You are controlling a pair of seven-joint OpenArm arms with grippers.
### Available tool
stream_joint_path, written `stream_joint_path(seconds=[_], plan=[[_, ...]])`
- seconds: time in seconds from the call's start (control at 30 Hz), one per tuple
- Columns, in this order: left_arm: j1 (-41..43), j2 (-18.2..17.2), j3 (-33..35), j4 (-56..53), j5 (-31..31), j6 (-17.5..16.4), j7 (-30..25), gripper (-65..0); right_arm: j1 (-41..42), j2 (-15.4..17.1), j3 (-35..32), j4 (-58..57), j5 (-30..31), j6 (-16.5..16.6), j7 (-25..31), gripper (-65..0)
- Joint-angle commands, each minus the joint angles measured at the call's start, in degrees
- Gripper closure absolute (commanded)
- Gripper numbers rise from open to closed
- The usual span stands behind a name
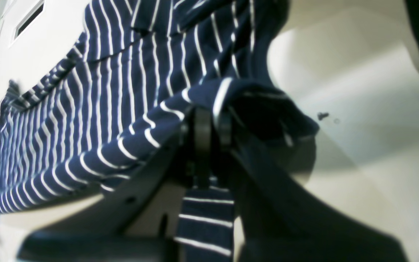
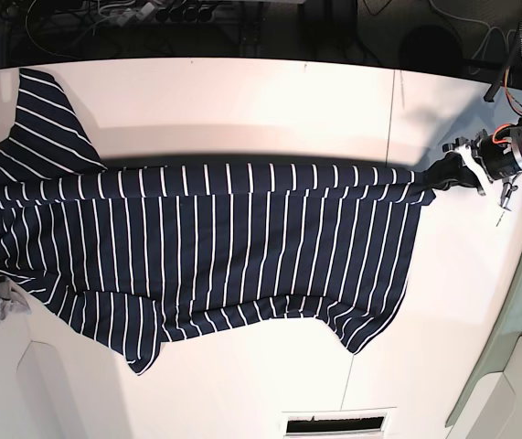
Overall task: Layout the t-shirt on the table in an organized manner, then fold the t-shirt properly
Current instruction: 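Pull the shirt edge with the left gripper, folding the body lengthwise, then grasp the shirt end with the right gripper and stretch it from the left gripper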
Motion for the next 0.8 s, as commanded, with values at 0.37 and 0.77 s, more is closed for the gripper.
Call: stream_joint_path(seconds=[0.37,0.77], plan=[[-12.6,2.0,-0.4,-14.3,4.4,-0.3,-3.6,0.0,11.4,0.6,-9.3,-8.2,-10.1,-1.0,10.3,0.0],[-12.9,2.2,-0.4,-15.2,4.3,-0.3,-2.8,0.0,6.9,0.1,-7.2,-5.5,-1.8,-0.6,-0.7,-31.2]])
